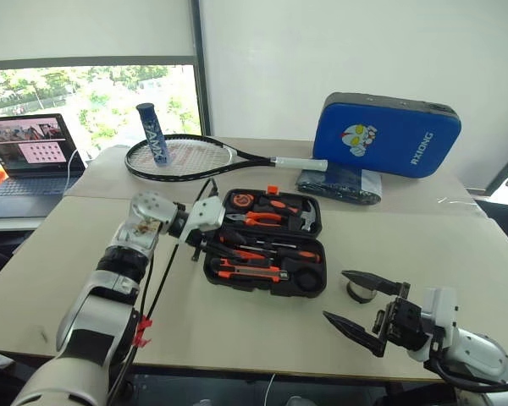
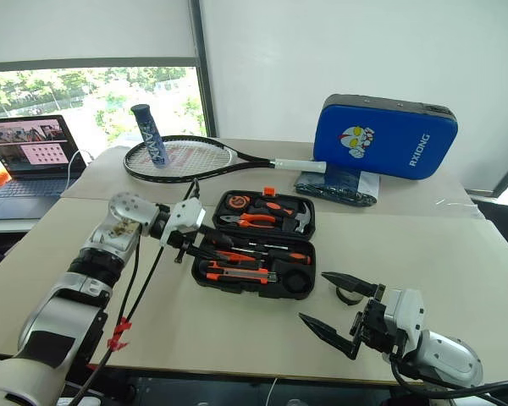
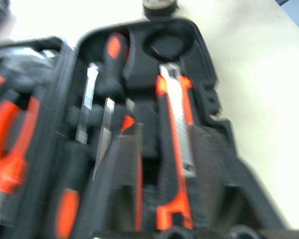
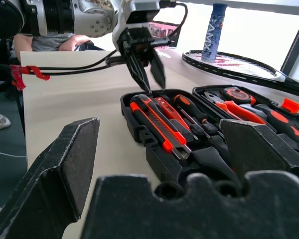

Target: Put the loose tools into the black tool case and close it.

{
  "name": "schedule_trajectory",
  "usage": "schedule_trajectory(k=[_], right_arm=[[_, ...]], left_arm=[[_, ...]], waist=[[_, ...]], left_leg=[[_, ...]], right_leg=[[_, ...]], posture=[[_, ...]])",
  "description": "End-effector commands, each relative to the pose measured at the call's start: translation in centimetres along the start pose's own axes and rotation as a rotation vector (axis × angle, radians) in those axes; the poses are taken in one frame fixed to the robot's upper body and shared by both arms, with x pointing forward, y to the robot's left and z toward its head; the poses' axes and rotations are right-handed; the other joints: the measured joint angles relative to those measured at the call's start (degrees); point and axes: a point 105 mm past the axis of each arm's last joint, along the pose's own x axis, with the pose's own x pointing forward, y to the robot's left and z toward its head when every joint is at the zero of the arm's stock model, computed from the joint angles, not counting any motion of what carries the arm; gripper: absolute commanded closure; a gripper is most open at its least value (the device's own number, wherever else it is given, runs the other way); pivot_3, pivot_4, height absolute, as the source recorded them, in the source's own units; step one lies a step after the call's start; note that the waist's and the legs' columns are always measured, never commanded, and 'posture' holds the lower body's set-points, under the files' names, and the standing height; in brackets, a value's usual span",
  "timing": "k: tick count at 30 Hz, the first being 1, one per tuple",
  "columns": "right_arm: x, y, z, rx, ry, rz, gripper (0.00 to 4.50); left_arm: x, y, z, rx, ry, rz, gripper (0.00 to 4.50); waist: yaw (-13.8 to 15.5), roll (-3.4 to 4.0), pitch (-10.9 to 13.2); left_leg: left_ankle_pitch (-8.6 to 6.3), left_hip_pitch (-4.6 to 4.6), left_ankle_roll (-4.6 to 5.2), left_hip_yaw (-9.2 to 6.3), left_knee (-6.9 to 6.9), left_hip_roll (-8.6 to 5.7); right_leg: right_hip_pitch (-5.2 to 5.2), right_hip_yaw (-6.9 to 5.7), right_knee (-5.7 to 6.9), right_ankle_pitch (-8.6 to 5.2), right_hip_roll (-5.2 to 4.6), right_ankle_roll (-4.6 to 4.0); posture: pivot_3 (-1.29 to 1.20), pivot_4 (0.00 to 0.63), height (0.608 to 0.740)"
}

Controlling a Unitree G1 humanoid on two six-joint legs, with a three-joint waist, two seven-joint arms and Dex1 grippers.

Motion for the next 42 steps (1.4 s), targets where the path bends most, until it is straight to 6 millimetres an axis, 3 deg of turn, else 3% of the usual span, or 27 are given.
schedule_trajectory(k=[1,12,26,33,38,42], right_arm=[[0.2,-0.2,0.9,-0.050,-0.033,0.002,0.00],[0.5,-0.1,0.8,-0.049,-0.038,0.000,0.00],[0.4,0.0,0.9,-0.054,-0.043,-0.008,0.00],[0.4,0.0,0.8,-0.056,-0.038,-0.009,0.00],[0.2,-0.2,0.8,-0.059,-0.036,-0.011,0.00],[0.2,-0.2,0.8,-0.059,-0.034,-0.008,0.00]], left_arm=[[0.7,0.2,0.4,0.051,0.009,0.008,4.43],[2.6,-0.6,-2.0,0.033,0.108,0.011,4.43],[4.9,-2.6,-6.2,-0.174,0.185,0.032,4.43],[4.5,-1.7,-4.3,-0.057,0.093,0.087,4.43],[3.2,-0.7,-0.8,0.010,-0.064,0.127,4.43],[3.4,-1.5,-0.9,0.018,-0.043,0.083,4.43]], waist=[[0.05,0.00,0.00],[-0.12,0.00,0.00],[0.11,0.32,-0.29],[0.06,0.45,-0.51],[-0.02,0.43,-0.49],[-0.03,0.43,-0.49]], left_leg=[[0.00,-0.01,0.00,0.00,0.01,0.00],[0.00,0.04,0.00,0.00,0.01,0.00],[0.00,0.92,0.00,0.01,0.04,-0.01],[0.00,1.02,-0.01,0.04,0.04,-0.01],[0.00,0.81,-0.01,0.03,0.02,-0.01],[0.00,0.24,0.00,0.02,0.02,-0.01]], right_leg=[[0.00,0.00,0.00,0.00,0.00,0.00],[0.02,0.01,0.03,0.00,0.00,0.00],[0.97,0.01,-0.04,-0.23,-0.02,0.40],[1.04,0.05,-0.03,-0.24,-0.01,0.43],[0.87,0.04,-0.07,-0.23,-0.01,0.41],[0.29,0.04,-0.04,-0.02,-0.01,0.05]], posture=[[0.00,0.150,0.740],[0.00,0.150,0.740],[0.00,0.150,0.740],[0.00,0.150,0.740],[0.00,0.150,0.740],[0.00,0.150,0.740]])
